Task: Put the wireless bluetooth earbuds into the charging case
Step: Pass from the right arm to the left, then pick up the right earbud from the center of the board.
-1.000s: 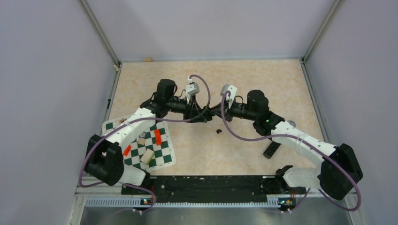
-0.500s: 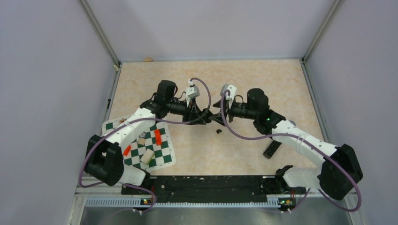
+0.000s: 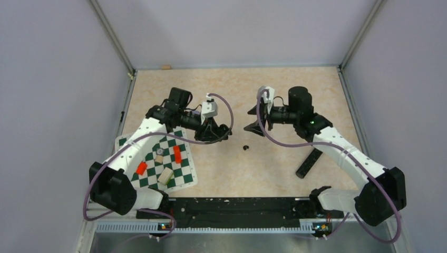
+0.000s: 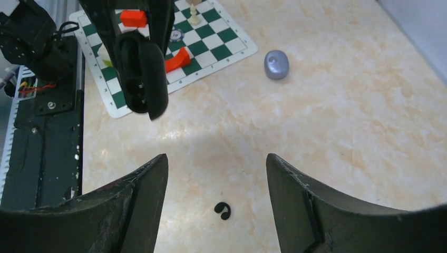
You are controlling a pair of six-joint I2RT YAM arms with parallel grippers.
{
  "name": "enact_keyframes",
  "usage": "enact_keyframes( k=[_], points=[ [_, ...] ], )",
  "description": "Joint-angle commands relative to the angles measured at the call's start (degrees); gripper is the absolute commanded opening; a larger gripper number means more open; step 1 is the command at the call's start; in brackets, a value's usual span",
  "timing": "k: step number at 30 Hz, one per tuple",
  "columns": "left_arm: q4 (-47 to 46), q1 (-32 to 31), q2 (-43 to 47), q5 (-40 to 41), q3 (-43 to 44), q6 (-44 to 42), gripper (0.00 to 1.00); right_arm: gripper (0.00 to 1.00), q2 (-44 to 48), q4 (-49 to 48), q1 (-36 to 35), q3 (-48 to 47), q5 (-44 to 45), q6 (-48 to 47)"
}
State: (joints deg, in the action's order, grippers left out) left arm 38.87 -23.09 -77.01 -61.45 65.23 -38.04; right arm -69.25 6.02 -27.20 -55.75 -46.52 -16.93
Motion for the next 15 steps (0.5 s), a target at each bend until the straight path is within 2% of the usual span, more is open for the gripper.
enact_keyframes(
  k=[1, 9, 13, 15],
  points=[
    [11.5, 3.6, 2.2, -2.7, 2.8, -10.5, 0.11, 0.66, -4.6, -0.5, 0.0, 3.1, -1.5, -1.2],
    [23.1, 5.8, 1.5, -3.0, 2.3, -20.0, 0.12, 0.51, -16.0, 1.1, 0.0, 1.2, 3.3, -1.2],
    [22.6, 5.8, 1.5, -4.3, 0.0, -20.5, 0.12, 0.44, -22.5, 8.0, 0.0, -6.2, 7.6, -4.3],
    [20.1, 5.8, 2.7, -5.1, -2.1, -19.4, 0.11, 0.43, -25.3, 11.5, 0.0, -9.0, 8.5, -7.4]
  ],
)
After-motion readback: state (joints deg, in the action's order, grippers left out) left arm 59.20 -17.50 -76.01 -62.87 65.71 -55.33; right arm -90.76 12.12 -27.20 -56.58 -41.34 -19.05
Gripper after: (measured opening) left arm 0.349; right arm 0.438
